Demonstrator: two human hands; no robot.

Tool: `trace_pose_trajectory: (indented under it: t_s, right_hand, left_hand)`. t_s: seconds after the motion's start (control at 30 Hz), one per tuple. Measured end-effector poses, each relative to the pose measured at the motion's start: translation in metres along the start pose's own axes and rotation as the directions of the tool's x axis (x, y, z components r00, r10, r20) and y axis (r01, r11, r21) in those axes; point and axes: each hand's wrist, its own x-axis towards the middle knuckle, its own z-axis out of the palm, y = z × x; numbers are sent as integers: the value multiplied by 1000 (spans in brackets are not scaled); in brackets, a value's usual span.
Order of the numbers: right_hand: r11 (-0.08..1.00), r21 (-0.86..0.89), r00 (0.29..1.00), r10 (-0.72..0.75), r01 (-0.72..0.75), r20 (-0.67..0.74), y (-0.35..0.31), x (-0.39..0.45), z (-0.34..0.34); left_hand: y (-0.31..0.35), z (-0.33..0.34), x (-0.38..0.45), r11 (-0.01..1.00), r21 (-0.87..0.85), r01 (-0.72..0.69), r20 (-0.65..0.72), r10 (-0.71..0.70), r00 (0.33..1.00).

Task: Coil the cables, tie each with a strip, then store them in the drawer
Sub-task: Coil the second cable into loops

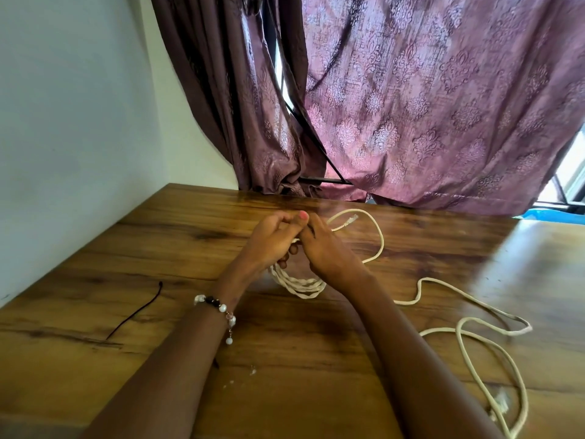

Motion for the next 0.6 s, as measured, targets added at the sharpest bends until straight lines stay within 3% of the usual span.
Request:
trace_pose_trajectory:
  t_s: [0.2, 0.3, 0.43, 0.6]
  right_hand:
    - [978, 125, 983, 175, -167, -60, 2, -6, -6]
    - [954, 195, 967, 244, -228, -67, 7, -3, 1]
    - [924, 343, 962, 232, -170, -147, 8, -3, -3]
    - [877, 472, 951, 212, -84, -224, 11, -1, -1]
  left_hand:
    - [-3, -8, 0, 982, -148, 116, 166, -91, 982]
    - [-7, -5, 1, 978, -196, 65, 121, -42, 992]
    - [-8, 0, 5, 947, -320, 21, 0, -22, 1000]
    - [-8, -2, 8, 868, -487, 99, 0, -113, 994]
